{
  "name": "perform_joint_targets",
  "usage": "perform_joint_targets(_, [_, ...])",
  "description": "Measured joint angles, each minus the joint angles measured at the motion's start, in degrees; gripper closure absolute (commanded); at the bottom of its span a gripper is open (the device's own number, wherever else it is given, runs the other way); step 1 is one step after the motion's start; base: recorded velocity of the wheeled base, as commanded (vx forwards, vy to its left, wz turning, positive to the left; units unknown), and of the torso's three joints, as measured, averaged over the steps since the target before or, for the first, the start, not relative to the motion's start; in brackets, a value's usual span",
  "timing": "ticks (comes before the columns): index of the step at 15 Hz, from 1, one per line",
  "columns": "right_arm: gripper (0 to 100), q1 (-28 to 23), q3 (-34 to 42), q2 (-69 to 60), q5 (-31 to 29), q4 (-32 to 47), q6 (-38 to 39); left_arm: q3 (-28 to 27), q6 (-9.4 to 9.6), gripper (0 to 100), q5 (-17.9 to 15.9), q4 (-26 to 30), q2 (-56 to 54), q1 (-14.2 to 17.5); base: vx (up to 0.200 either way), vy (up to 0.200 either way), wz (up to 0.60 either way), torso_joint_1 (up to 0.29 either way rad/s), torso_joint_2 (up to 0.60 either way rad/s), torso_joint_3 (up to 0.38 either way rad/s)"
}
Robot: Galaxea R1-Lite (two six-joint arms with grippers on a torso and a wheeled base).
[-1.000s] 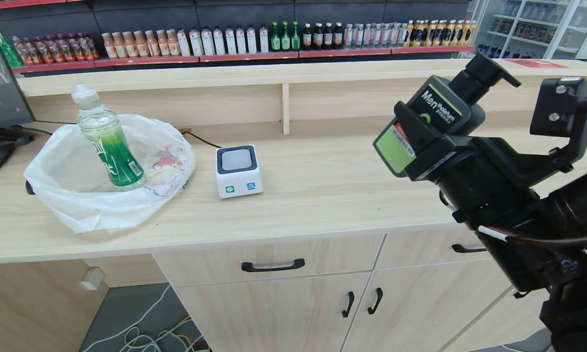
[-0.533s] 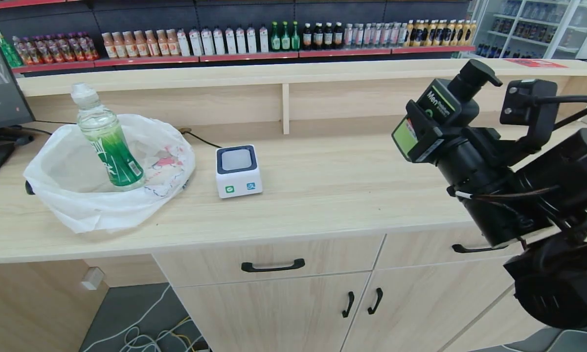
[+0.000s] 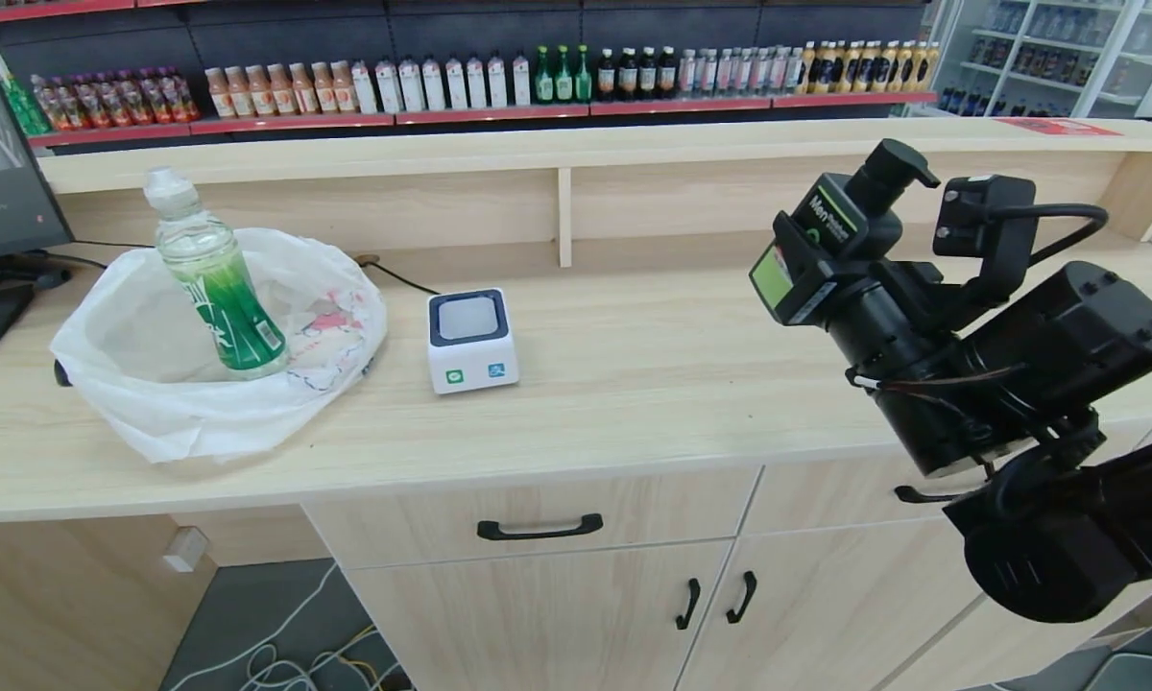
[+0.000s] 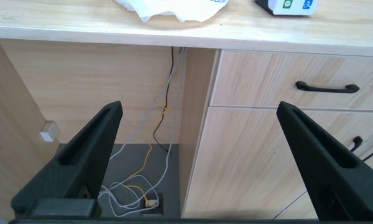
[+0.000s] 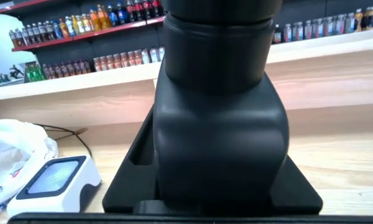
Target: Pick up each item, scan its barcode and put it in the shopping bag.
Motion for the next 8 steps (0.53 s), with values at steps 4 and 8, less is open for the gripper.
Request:
perform_joint_targets(4, [100, 0.1, 0.7, -1.4, 0.2, 0.2, 0.3, 0.0, -0.06, 0, 0.0, 0.0, 0.0, 0.0, 0.0, 0.2, 0.0, 0.004, 0.0, 0.0])
perform_joint_targets(8, [100, -0.4, 1.4, -3.5, 0.2, 0.2, 0.2, 0.0, -0.15, 0, 0.0, 0.0, 0.0, 0.0, 0.0, 0.2, 0.0, 0.006, 0.0, 0.001])
